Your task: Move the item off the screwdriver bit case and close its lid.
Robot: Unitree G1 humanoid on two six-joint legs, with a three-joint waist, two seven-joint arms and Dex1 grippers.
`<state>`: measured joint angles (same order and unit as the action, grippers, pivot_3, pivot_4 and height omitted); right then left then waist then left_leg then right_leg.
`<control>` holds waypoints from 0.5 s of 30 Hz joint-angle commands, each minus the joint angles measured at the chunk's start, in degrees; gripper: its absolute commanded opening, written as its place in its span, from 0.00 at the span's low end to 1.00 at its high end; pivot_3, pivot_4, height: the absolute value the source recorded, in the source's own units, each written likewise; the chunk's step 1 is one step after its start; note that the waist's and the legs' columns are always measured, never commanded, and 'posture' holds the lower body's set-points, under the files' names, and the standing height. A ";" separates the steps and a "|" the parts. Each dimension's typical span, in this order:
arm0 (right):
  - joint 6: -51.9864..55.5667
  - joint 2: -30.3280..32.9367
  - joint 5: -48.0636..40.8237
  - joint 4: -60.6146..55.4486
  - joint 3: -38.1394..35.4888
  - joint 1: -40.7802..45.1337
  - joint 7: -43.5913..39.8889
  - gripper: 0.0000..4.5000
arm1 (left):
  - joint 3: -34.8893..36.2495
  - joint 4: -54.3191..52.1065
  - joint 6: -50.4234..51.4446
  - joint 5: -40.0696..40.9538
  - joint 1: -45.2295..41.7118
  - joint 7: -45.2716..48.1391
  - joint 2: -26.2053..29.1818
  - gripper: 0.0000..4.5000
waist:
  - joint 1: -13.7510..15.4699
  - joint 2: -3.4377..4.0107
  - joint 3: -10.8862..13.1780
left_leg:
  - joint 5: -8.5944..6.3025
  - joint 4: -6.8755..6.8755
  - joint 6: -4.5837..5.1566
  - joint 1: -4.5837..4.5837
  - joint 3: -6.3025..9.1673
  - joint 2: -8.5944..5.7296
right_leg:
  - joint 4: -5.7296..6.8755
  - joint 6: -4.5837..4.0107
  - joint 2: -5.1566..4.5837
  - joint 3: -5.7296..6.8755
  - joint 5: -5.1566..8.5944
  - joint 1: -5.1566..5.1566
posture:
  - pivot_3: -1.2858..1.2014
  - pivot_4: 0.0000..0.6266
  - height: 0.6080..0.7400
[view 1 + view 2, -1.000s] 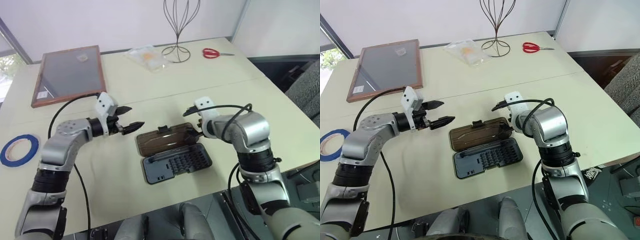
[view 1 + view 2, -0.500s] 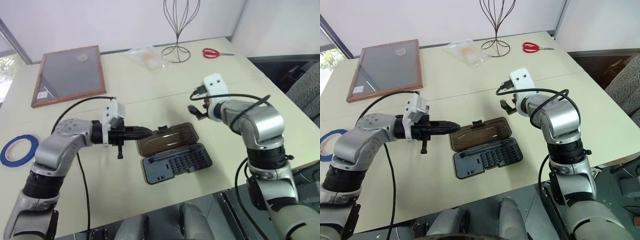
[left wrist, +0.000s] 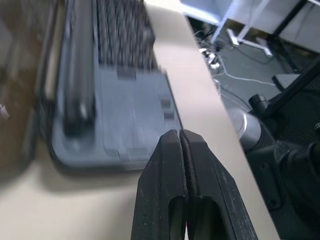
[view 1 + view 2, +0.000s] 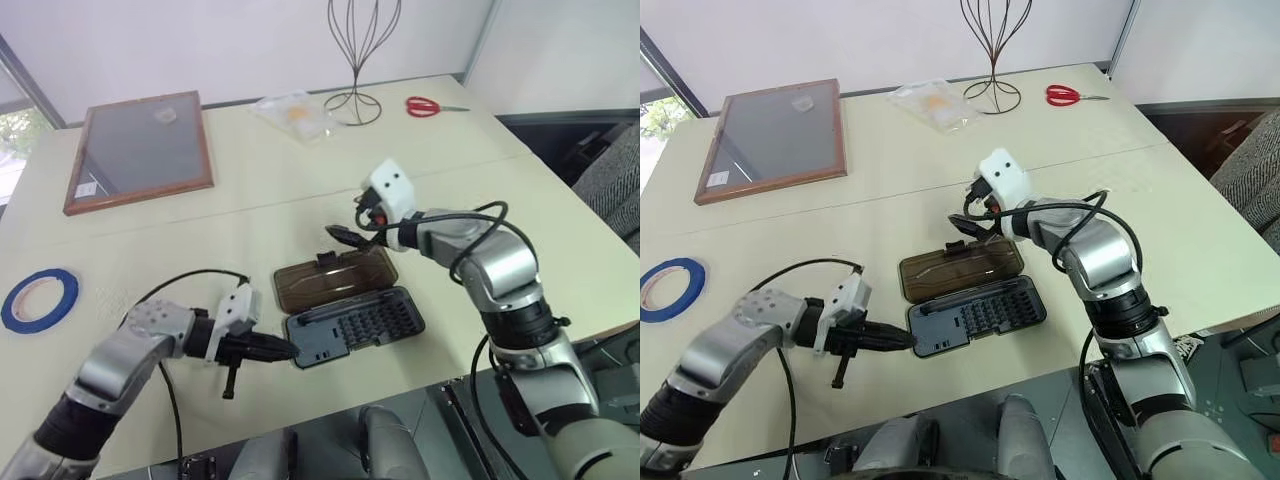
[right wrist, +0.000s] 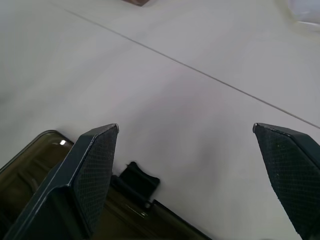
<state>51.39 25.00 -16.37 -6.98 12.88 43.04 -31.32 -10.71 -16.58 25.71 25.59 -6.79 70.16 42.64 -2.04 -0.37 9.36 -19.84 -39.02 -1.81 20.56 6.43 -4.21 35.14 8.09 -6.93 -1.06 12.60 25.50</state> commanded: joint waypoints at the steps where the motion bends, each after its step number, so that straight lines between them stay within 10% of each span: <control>1: -2.61 -0.63 1.23 -0.38 0.59 1.33 -1.01 1.00 | 0.22 1.93 -3.43 -1.66 0.56 -1.00 -1.04 0.01 | 0.13 0.00 0.00 | 0.00 0.00 0.00 -0.01 0.00 0.00 | 0.00 0.00 0.00 0.00 0.00 -0.01 | 0.52 0.24 1.00; 15: -6.98 5.09 6.04 -0.96 3.45 -0.76 -7.22 1.00 | -0.05 7.62 -6.26 -1.96 -2.81 -1.07 -5.49 0.01 | 1.07 0.00 0.00 | 0.00 -0.04 0.00 -0.03 -0.05 -0.02 | 0.00 0.00 0.00 0.00 0.00 -0.02 | 0.52 0.24 1.00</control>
<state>45.79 29.79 -11.17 -6.38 16.58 41.88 -38.01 -10.50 -9.22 20.46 24.19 -9.13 68.69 37.35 -0.97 -0.37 9.35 -19.84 -39.06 -1.81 20.53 6.38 -4.23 35.15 8.09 -6.92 -1.06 12.60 25.48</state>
